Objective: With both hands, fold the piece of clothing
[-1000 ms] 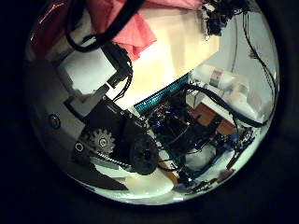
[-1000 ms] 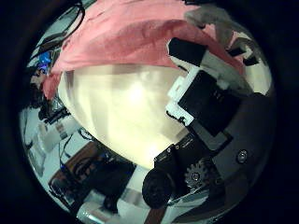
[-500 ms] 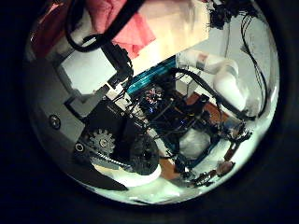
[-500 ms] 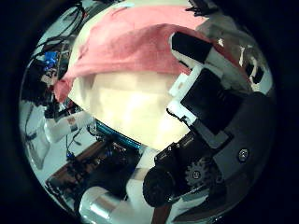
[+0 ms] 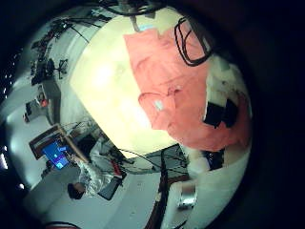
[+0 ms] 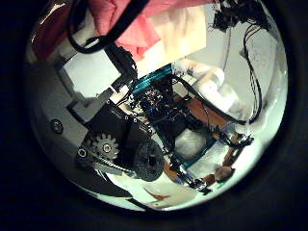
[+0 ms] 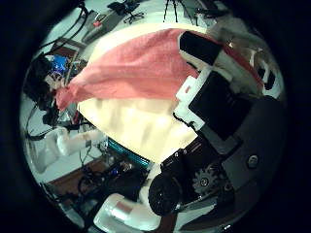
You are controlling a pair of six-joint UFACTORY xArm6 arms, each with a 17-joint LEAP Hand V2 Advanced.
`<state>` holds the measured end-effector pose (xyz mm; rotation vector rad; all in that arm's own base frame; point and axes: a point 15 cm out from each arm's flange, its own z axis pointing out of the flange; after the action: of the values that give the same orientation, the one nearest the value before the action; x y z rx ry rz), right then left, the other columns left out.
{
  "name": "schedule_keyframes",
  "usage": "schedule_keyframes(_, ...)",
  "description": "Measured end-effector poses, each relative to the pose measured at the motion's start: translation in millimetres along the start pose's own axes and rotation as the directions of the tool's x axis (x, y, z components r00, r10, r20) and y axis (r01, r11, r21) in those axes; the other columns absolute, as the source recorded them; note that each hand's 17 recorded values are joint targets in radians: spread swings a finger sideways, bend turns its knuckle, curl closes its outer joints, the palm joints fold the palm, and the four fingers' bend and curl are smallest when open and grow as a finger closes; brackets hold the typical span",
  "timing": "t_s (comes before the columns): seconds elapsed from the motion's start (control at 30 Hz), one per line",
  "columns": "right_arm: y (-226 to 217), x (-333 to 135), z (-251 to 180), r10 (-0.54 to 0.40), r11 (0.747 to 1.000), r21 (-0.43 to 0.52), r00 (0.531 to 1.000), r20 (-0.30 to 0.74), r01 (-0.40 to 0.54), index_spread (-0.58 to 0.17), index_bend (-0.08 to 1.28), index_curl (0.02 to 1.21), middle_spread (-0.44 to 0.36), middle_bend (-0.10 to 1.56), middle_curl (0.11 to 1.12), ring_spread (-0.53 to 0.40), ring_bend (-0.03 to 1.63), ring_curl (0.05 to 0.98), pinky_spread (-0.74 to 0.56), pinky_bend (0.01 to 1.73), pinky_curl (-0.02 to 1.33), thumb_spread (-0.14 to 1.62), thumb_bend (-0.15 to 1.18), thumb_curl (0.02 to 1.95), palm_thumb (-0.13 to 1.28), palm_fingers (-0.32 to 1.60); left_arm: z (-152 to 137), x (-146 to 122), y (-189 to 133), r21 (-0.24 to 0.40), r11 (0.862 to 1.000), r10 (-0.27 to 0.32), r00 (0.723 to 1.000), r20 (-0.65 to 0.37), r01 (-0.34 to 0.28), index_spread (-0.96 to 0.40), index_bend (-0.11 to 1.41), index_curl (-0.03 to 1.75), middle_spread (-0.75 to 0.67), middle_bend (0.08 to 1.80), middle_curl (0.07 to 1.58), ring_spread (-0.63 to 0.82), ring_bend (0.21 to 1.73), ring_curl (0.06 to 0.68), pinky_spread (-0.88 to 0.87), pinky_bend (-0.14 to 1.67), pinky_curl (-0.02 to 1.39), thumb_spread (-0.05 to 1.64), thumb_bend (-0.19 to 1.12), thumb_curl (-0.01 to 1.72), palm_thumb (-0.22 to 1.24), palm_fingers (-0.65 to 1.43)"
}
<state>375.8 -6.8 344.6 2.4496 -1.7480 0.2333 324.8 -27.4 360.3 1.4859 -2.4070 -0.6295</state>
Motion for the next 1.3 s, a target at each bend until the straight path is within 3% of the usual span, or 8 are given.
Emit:
schedule_keyframes(0.17, -42.5, -4.1, 31.3, -0.010, 0.997, -0.070, 1.000, 0.028, 0.012, -0.243, 1.10, 0.77, -0.109, 1.33, 0.70, -0.202, 1.36, 0.645, -0.25, 1.29, 0.72, 1.05, -0.01, 0.73, 1.13, 1.16, 5.1, -24.1, -49.6, -0.034, 0.999, -0.020, 1.000, -0.010, 0.019, -0.61, 0.19, 1.59, -0.63, 0.84, 1.14, -0.45, 1.35, 0.539, -0.61, 1.22, 0.60, 0.87, -0.02, 0.78, 0.90, 1.07)
schedule_keyframes(0.57, -133.1, -15.1, 108.1, -0.016, 0.995, -0.102, 0.999, 0.038, 0.020, -0.246, 1.09, 0.78, -0.114, 1.33, 0.68, -0.208, 1.35, 0.650, -0.24, 1.27, 0.76, 1.11, -0.03, 0.70, 0.98, 1.13, 45.8, -74.1, -142.0, -0.082, 0.995, -0.050, 0.999, 0.002, 0.050, -0.55, 0.17, 1.61, -0.63, 0.83, 1.15, -0.45, 1.37, 0.553, -0.61, 1.21, 0.62, 0.90, -0.04, 0.69, 0.78, 1.00)
schedule_keyframes(0.8, -157.9, -10.9, 130.8, 0.018, 0.994, -0.111, 0.999, 0.039, -0.013, -0.291, 0.91, 0.74, -0.134, 1.24, 0.65, -0.232, 1.31, 0.628, -0.27, 1.26, 0.77, 1.22, -0.03, 0.58, 0.80, 1.03, 66.7, -93.9, -167.5, -0.070, 0.994, -0.086, 0.995, -0.058, 0.082, -0.52, 0.20, 1.55, -0.62, 0.84, 1.13, -0.46, 1.27, 0.543, -0.62, 1.00, 0.61, 0.93, -0.04, 0.61, 0.69, 0.65)
schedule_keyframes(0.83, -162.5, -8.6, 130.0, 0.021, 0.996, -0.092, 0.999, 0.038, -0.017, -0.308, 0.81, 0.73, -0.152, 1.16, 0.63, -0.243, 1.32, 0.627, -0.32, 1.25, 0.75, 1.26, -0.02, 0.56, 0.77, 0.92, 68.4, -96.4, -167.8, -0.067, 0.994, -0.092, 0.994, -0.067, 0.087, -0.51, 0.19, 1.51, -0.61, 0.79, 1.11, -0.45, 1.19, 0.526, -0.59, 0.90, 0.59, 0.94, -0.04, 0.59, 0.66, 0.44)
schedule_keyframes(0.87, -168.0, -6.6, 128.6, 0.023, 0.997, -0.069, 0.999, 0.035, -0.020, -0.314, 0.77, 0.72, -0.161, 1.13, 0.62, -0.246, 1.33, 0.627, -0.34, 1.25, 0.75, 1.26, -0.02, 0.55, 0.77, 0.89, 69.9, -97.7, -167.6, -0.066, 0.994, -0.096, 0.992, -0.078, 0.091, -0.51, 0.20, 1.49, -0.60, 0.80, 1.11, -0.45, 1.18, 0.539, -0.58, 0.89, 0.60, 0.95, -0.04, 0.59, 0.66, 0.43)
schedule_keyframes(0.93, -184.5, 0.1, 119.4, 0.029, 1.000, 0.008, 0.999, 0.026, -0.029, -0.339, 0.62, 0.69, -0.192, 1.07, 0.60, -0.265, 1.35, 0.613, -0.43, 1.21, 0.71, 1.31, -0.01, 0.51, 0.76, 0.78, 72.1, -100.7, -167.7, -0.055, 0.993, -0.108, 0.988, -0.112, 0.103, -0.46, 0.14, 1.37, -0.49, 0.59, 1.05, -0.34, 1.09, 0.515, -0.43, 0.77, 0.58, 0.96, -0.04, 0.56, 0.62, 0.05)
schedule_keyframes(1.03, -199.2, 19.8, 94.2, 0.059, 0.991, 0.123, 0.998, 0.014, -0.061, -0.374, 0.46, 0.63, -0.208, 1.00, 0.58, -0.290, 1.32, 0.580, -0.51, 1.16, 0.65, 1.35, -0.01, 0.47, 0.75, 0.71, 68.4, -106.6, -170.9, -0.005, 0.992, -0.125, 0.979, -0.163, 0.125, -0.35, 0.12, 1.22, -0.26, 0.35, 0.91, -0.11, 0.91, 0.425, -0.16, 0.67, 0.52, 1.02, -0.04, 0.51, 0.56, -0.18)
schedule_keyframes(1.3, -158.0, 74.2, 33.8, 0.163, 0.956, 0.243, 0.986, 0.022, -0.163, -0.439, 0.32, 0.58, -0.244, 0.87, 0.55, -0.325, 1.23, 0.518, -0.60, 1.09, 0.55, 1.45, -0.01, 0.36, 0.71, 0.69, 19.0, -114.1, -153.6, 0.199, 0.957, -0.140, 0.940, -0.311, 0.209, 0.02, 0.08, 0.81, 0.31, 0.14, 0.62, 0.38, 0.67, 0.293, 0.42, 0.52, 0.40, 1.11, -0.02, 0.43, 0.52, -0.22)
